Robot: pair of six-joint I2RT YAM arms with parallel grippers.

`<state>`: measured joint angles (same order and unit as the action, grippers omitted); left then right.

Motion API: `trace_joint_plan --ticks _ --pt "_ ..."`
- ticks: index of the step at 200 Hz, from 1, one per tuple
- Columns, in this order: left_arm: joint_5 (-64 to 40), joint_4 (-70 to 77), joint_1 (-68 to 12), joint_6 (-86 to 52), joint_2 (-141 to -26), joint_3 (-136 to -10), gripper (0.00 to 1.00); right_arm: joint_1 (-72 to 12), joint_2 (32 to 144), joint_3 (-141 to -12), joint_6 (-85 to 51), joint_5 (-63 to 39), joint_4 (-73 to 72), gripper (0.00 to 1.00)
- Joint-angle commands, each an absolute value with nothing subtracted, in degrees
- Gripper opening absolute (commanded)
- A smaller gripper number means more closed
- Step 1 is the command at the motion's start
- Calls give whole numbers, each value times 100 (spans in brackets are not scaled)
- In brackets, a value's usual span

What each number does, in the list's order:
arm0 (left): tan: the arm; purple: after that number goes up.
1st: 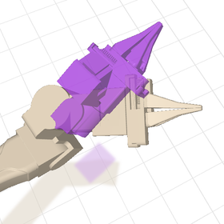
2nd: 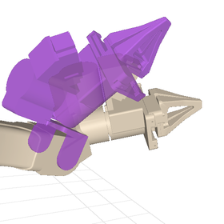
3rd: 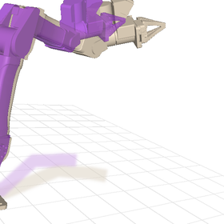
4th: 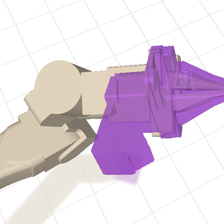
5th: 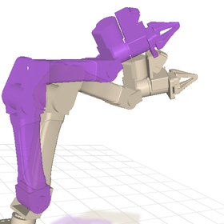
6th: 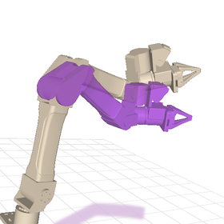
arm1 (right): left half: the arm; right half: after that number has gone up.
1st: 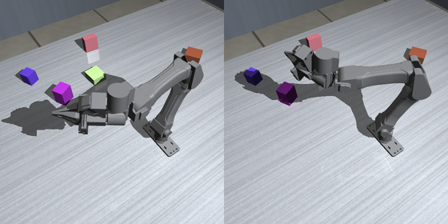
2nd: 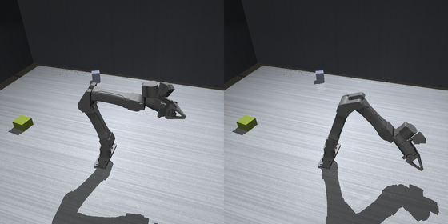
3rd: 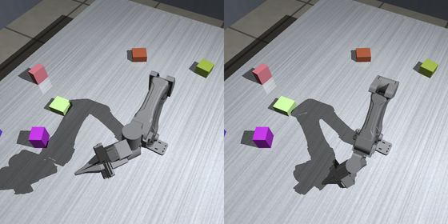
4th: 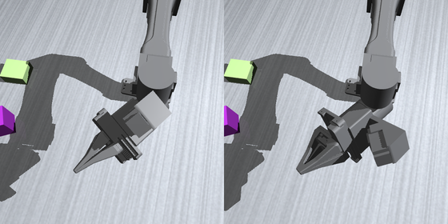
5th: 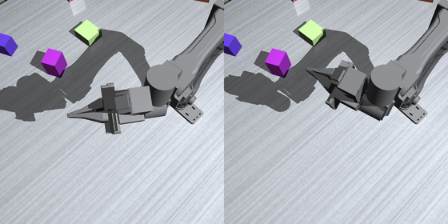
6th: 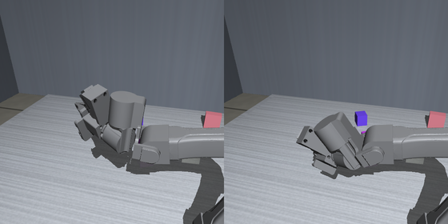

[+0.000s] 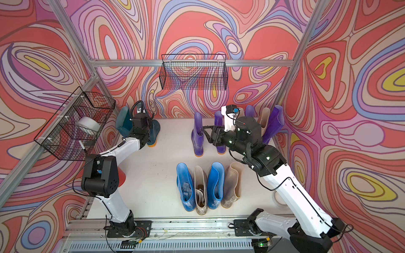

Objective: Match and arrange rain boots in pairs
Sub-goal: Pair a pair of rain boots at the corner of the board.

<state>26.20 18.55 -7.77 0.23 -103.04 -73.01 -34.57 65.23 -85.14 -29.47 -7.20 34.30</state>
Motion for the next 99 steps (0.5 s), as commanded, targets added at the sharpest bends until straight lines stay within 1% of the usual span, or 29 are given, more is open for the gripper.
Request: trace_joint_plan --ticks 1,52,99 --pt "2942 1953 -756 247 -10028 -7028 0 -3437 6425 -8430 -2961 -677 3371 57" --pt "3761 2948 -756 759 -9640 -6327 0 -3440 6355 -8339 -2971 -676 3340 57" --pt "4306 3178 -751 774 -9502 -6032 0 -3436 6390 -8339 -2987 -747 3342 57"
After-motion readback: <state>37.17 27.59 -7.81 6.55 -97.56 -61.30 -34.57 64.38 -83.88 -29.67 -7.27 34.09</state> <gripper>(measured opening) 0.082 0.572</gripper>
